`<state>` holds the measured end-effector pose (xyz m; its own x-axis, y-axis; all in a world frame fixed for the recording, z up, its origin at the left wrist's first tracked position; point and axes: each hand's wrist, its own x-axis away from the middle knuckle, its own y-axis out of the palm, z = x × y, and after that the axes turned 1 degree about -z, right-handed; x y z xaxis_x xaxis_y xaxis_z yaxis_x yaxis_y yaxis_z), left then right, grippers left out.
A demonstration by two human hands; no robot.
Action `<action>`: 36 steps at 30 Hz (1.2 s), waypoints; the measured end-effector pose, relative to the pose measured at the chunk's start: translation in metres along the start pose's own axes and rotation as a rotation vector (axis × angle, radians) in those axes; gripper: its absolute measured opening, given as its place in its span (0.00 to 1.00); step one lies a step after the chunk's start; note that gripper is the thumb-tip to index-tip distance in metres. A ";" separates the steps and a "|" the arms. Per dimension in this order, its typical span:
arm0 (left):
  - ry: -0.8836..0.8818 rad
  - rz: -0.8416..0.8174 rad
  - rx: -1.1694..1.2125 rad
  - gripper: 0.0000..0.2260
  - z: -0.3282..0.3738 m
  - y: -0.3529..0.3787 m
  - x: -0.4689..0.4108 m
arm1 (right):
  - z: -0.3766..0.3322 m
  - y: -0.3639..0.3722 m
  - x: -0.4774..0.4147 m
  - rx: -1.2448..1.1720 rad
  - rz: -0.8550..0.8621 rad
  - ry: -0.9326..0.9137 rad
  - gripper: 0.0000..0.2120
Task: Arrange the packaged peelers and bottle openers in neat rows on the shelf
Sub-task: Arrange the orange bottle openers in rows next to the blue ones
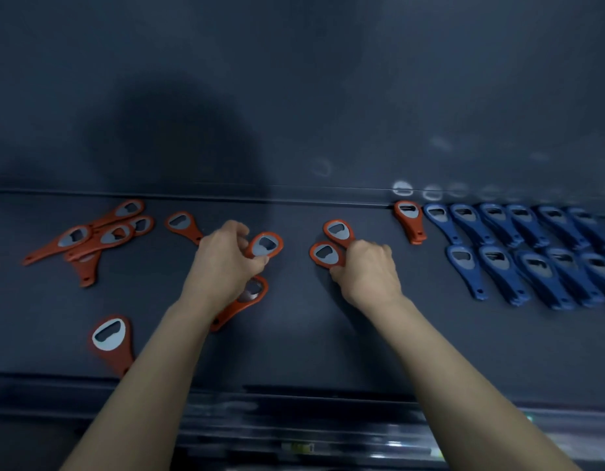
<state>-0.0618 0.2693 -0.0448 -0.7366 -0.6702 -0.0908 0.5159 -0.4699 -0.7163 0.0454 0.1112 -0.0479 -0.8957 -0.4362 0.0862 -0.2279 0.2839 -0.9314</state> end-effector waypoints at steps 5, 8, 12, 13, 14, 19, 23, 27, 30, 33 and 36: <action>-0.045 0.071 -0.091 0.23 -0.012 -0.008 0.027 | 0.003 -0.004 -0.007 -0.117 0.035 0.025 0.10; -0.086 0.072 -0.101 0.23 -0.018 -0.006 0.041 | 0.004 -0.005 -0.018 -0.132 0.111 0.045 0.14; -0.103 0.074 -0.085 0.21 -0.020 -0.005 0.054 | 0.004 0.001 -0.023 -0.089 0.131 0.068 0.22; -0.105 0.075 -0.086 0.21 -0.020 -0.005 0.057 | 0.005 0.002 -0.023 -0.089 0.136 0.072 0.25; -0.106 0.073 -0.097 0.20 -0.020 -0.006 0.059 | 0.005 0.003 -0.023 -0.086 0.142 0.074 0.26; -0.133 -0.005 -0.268 0.14 -0.019 -0.010 0.066 | 0.009 0.002 -0.026 -0.069 0.124 0.044 0.20; -0.112 0.006 -0.313 0.09 -0.004 -0.003 0.062 | 0.013 0.000 -0.024 -0.062 0.131 0.046 0.16; -0.083 0.057 -0.275 0.10 0.015 0.012 0.056 | 0.018 0.000 -0.021 -0.031 0.148 0.039 0.12; -0.085 0.036 -0.320 0.10 0.019 0.017 0.055 | 0.018 0.003 -0.019 -0.022 0.169 0.005 0.10; -0.111 0.023 -0.390 0.09 0.015 0.014 0.056 | 0.019 0.005 -0.018 -0.038 0.188 0.001 0.11; -0.080 0.056 -0.342 0.06 0.015 0.015 0.054 | 0.019 0.007 -0.019 -0.059 0.183 0.007 0.12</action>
<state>-0.0875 0.2179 -0.0502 -0.6675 -0.7389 -0.0920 0.3682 -0.2201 -0.9033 0.0675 0.1053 -0.0623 -0.9269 -0.3665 -0.0803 -0.0826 0.4081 -0.9092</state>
